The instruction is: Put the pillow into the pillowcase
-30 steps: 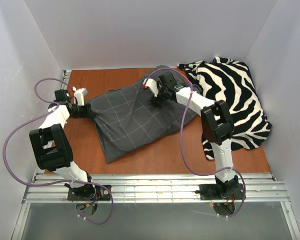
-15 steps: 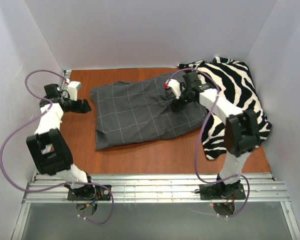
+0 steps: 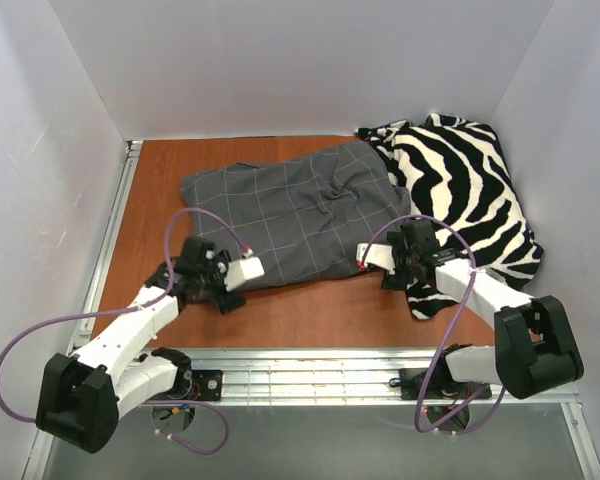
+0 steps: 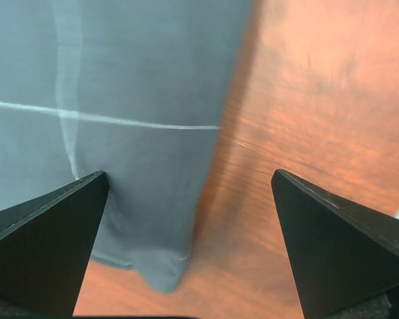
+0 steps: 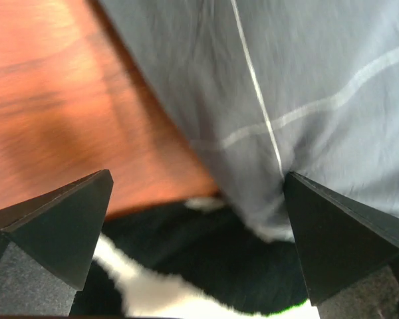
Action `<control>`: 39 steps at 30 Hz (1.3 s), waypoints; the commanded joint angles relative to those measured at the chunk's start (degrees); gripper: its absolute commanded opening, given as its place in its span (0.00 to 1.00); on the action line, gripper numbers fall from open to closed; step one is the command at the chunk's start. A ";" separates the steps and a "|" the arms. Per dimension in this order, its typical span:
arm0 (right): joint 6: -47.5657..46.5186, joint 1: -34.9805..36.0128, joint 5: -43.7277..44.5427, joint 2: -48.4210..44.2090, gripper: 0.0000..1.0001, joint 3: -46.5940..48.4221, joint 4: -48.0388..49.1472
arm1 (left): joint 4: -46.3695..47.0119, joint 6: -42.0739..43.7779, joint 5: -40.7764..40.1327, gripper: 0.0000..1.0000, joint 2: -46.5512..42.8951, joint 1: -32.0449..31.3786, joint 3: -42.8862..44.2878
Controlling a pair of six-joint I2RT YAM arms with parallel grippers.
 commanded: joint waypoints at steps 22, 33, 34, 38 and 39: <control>16.62 -0.63 5.26 -11.45 0.01 29.76 10.91 | 8.14 -19.22 -11.11 0.00 -6.50 8.00 29.04; 16.17 -0.63 7.72 -8.32 0.01 31.01 11.85 | 6.99 -17.13 -12.43 0.00 -10.85 8.00 26.88; 16.79 -0.63 7.63 -6.39 0.01 30.75 12.90 | 8.39 -16.60 -13.12 0.00 -8.73 8.00 25.55; 18.37 -0.37 8.76 8.80 0.11 35.74 15.65 | 24.60 -15.36 -14.81 0.12 6.63 9.83 21.74; 19.16 -0.28 10.52 17.80 0.29 39.41 15.47 | 25.27 -19.80 -13.67 0.18 11.98 13.67 24.19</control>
